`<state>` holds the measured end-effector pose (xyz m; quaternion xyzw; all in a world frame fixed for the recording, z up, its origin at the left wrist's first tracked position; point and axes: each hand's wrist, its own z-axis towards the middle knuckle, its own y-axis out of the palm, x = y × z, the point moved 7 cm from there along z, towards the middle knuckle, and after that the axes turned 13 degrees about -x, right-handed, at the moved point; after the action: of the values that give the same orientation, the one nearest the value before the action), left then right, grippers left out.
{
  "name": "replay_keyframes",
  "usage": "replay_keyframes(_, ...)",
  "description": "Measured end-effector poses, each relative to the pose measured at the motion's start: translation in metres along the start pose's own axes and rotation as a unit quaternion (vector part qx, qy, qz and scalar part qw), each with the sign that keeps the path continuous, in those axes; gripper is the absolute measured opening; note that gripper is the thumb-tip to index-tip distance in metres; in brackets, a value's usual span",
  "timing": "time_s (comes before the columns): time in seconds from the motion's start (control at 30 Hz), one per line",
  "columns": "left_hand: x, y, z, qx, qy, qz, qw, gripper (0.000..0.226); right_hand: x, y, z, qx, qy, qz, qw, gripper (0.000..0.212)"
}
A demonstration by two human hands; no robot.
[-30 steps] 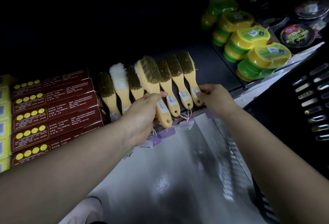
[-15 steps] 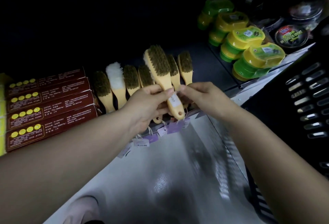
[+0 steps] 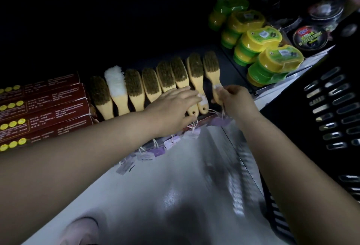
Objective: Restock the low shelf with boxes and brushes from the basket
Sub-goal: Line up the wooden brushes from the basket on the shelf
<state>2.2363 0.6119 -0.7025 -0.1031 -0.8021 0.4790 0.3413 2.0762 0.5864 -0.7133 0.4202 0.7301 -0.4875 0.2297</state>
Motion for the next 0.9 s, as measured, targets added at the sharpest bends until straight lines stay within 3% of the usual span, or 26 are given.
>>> replay_keyframes(0.23,-0.002,0.026,0.002,-0.04,0.008,0.047,0.998,0.053,0.003,-0.015,0.006,0.006,-0.017,-0.098,0.995,0.035)
replay_keyframes(0.4,-0.002,0.03,0.004,-0.036,0.0,0.064,0.997,0.052,0.006,-0.001,0.008,-0.016,-0.032,-0.155,0.987,0.017)
replay_keyframes(0.67,0.001,0.025,0.001,-0.032,0.004,0.038,0.999,0.051,0.005,-0.003,0.007,0.007,-0.015,-0.218,0.976,0.029)
replay_keyframes(0.9,0.043,-0.033,-0.027,-0.002,0.037,-0.017,0.999,0.046,-0.066,-0.045,-0.045,-0.006,-0.028,-0.27,0.962,0.024)
